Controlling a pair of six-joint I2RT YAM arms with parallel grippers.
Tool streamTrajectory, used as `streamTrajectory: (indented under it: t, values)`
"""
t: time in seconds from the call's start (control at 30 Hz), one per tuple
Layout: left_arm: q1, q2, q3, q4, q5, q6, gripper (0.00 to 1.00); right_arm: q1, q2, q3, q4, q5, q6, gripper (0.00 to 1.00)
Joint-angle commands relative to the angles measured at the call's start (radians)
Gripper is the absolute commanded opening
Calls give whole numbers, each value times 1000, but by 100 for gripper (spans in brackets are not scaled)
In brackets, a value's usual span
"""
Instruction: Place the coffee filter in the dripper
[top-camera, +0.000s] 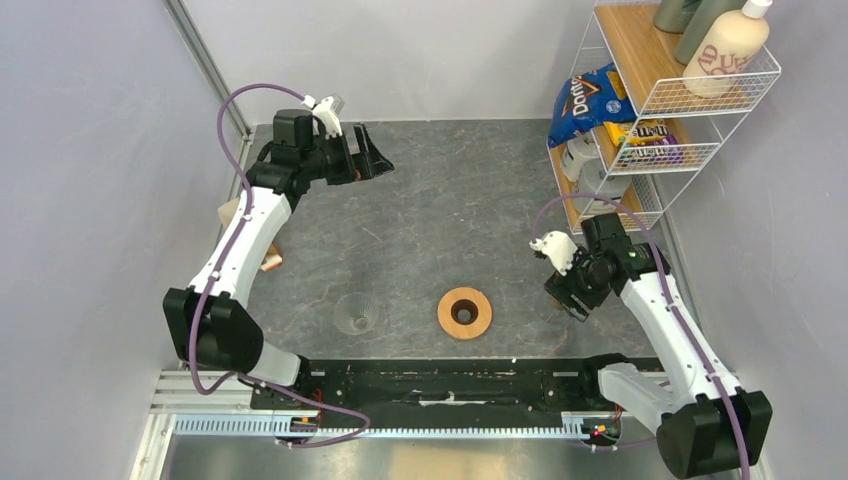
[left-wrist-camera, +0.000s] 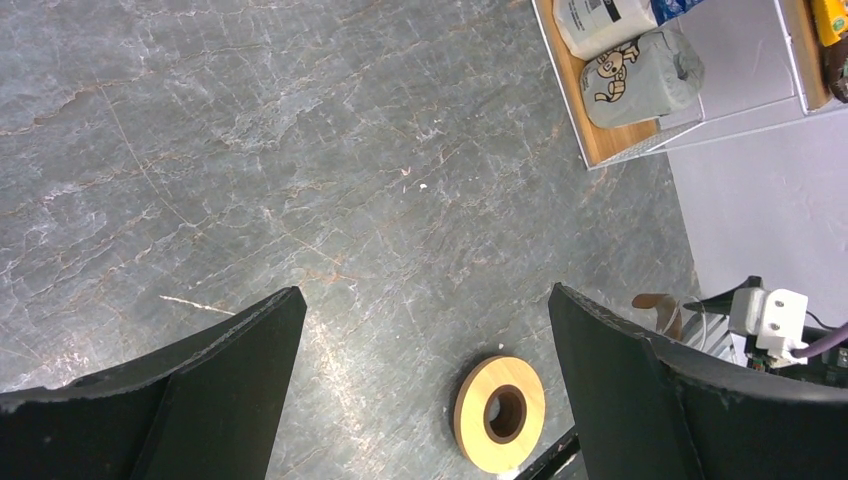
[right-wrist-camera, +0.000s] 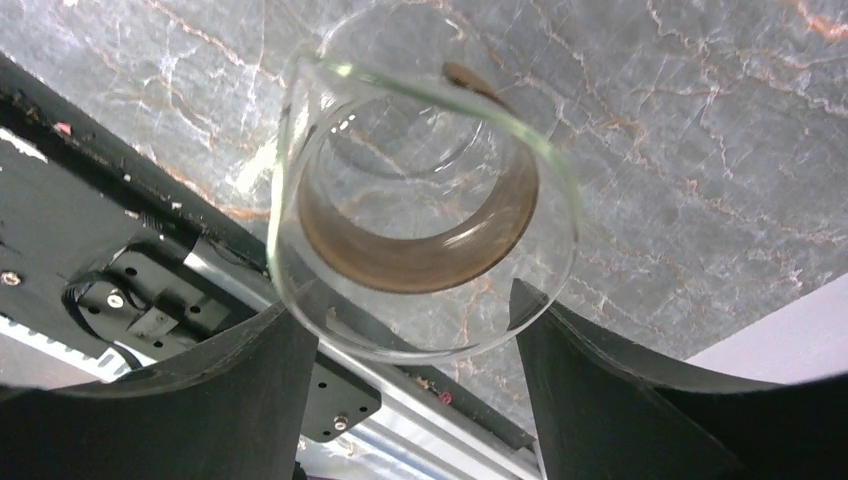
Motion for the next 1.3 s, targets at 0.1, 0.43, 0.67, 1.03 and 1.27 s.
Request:
streamTrajectory:
  t: [0.1,0.43,0.67,1.03,1.27]
  values:
    - [12,-59,-23,34,22,-19,100,-2,44,0,133,-55,-14,74]
    - [27,-84,-49,13,33,-2,100,1,171,69,203,-183,-44,73]
    - [34,-108,-69,-10,49,21,100,8,323,168,245,-252,-74,75]
    - [99,-156,-81,-70,41,52,100,143,522,298,376,-240,-32,78]
    - [165,-167,-78,-111,23,19,100,247,647,399,459,-196,57,78]
